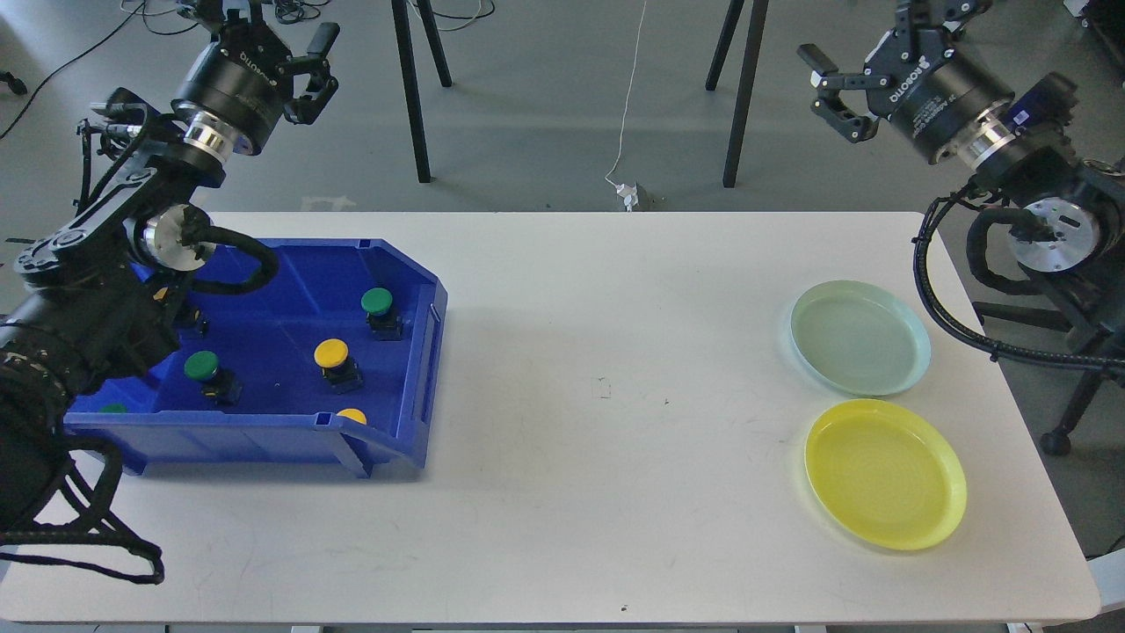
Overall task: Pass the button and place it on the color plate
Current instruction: 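Move the left gripper over the blue bin toward the buttons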
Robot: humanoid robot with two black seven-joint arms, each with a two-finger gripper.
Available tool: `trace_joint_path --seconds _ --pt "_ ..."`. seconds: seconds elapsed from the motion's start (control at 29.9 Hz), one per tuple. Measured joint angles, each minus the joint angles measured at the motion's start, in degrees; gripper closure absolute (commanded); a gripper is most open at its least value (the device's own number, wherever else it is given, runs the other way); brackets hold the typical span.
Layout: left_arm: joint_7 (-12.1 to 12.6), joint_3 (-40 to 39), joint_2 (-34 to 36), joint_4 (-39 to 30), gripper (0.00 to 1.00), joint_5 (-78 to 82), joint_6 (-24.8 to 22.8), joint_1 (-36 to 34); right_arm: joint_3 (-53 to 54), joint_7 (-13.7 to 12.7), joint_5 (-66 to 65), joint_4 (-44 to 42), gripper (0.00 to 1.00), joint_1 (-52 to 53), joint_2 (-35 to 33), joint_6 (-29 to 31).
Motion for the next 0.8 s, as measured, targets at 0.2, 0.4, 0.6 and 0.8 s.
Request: trace_joint_path --seconds 0.2,0.4,0.6,0.8 --pt "0.0 -1.3 0.8 0.1 0.00 -0.9 0.0 0.5 0.5 -0.2 0.5 0.1 0.00 -0.8 0.3 0.0" --pt "0.0 -7.8 -0.7 -2.1 0.00 -8.9 0.0 2.8 1.4 -0.2 0.7 0.1 0.01 -0.8 0.3 0.0" --pt "0.0 -15.0 2.1 -22.4 0.01 -7.5 0.0 6.8 1.9 0.5 1.0 -0.1 0.00 -1.2 -0.5 0.0" --pt "0.0 1.6 18.0 -38.7 0.01 11.8 0.0 -0.7 2.1 0.6 1.0 -0.2 0.01 -2.5 -2.5 0.0"
